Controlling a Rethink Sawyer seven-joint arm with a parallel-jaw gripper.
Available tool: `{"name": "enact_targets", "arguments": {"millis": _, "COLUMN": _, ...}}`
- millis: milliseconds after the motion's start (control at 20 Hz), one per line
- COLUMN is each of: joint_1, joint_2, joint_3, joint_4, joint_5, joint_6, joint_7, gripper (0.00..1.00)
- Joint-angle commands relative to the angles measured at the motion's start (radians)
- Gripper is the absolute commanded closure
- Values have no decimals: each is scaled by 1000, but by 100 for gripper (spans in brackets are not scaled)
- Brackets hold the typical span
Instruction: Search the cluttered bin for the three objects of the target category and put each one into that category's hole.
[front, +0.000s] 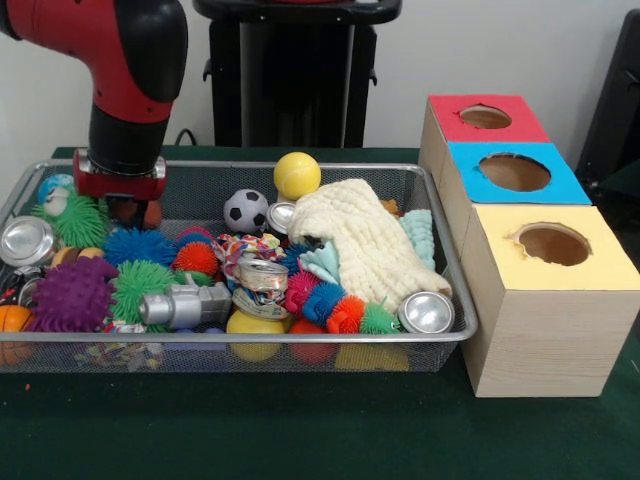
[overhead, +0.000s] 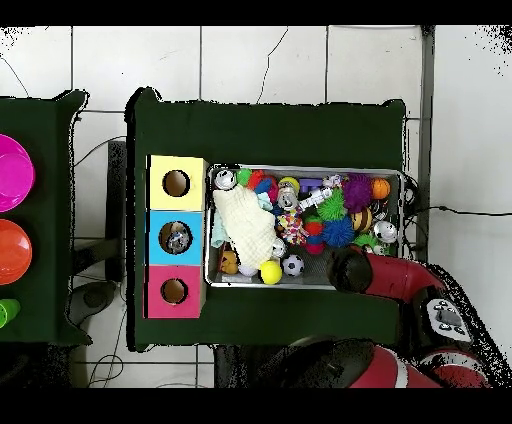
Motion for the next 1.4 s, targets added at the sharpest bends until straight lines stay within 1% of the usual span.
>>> {"name": "enact_targets", "arguments": {"millis": 50, "joint_1": -74, "joint_2": 189, "joint_3": 162, "joint_4": -2, "joint_5": 5, "joint_6": -169, "joint_7": 169, "gripper": 100}}
{"name": "enact_targets", "arguments": {"millis": 150, "joint_1": -145, "joint_2": 125, "joint_3": 229, "joint_4": 67, "joint_5": -20, "joint_6": -157, "joint_7": 116, "gripper": 100}}
{"name": "enact_targets", "arguments": {"millis": 200, "joint_1": -194, "joint_2": 87, "joint_3": 276, "joint_4": 107, "joint_5": -33, "joint_6": -153, "joint_7": 88, "gripper": 100}}
{"name": "enact_targets", "arguments": {"millis": 300, "joint_1": -233, "joint_2": -6, "joint_3": 322, "joint_4": 184, "joint_5": -27, "joint_6": -139, "joint_7": 85, "gripper": 100}}
{"name": "enact_targets", "arguments": {"millis": 400, "joint_1": -253, "joint_2": -106, "joint_3": 364, "joint_4": 248, "joint_5": 1, "joint_6": -94, "joint_7": 93, "gripper": 100}}
{"name": "enact_targets", "arguments": {"millis": 500, "joint_1": -263, "joint_2": -179, "joint_3": 396, "joint_4": 284, "joint_5": 21, "joint_6": -64, "joint_7": 103, "gripper": 100}}
{"name": "enact_targets", "arguments": {"millis": 600, "joint_1": -270, "joint_2": -223, "joint_3": 411, "joint_4": 312, "joint_5": 26, "joint_6": -58, "joint_7": 119, "gripper": 100}}
{"name": "enact_targets", "arguments": {"millis": 700, "joint_1": -273, "joint_2": -244, "joint_3": 419, "joint_4": 323, "joint_5": 32, "joint_6": -51, "joint_7": 129, "gripper": 100}}
{"name": "enact_targets", "arguments": {"millis": 1100, "joint_1": -282, "joint_2": -263, "joint_3": 437, "joint_4": 337, "joint_5": 17, "joint_6": -75, "joint_7": 139, "gripper": 100}}
{"name": "enact_targets", "arguments": {"millis": 1300, "joint_1": -274, "joint_2": -256, "joint_3": 427, "joint_4": 329, "joint_5": 3, "joint_6": -104, "joint_7": 148, "gripper": 100}}
{"name": "enact_targets", "arguments": {"millis": 1400, "joint_1": -256, "joint_2": -251, "joint_3": 405, "joint_4": 315, "joint_5": -9, "joint_6": -121, "joint_7": 153, "gripper": 100}}
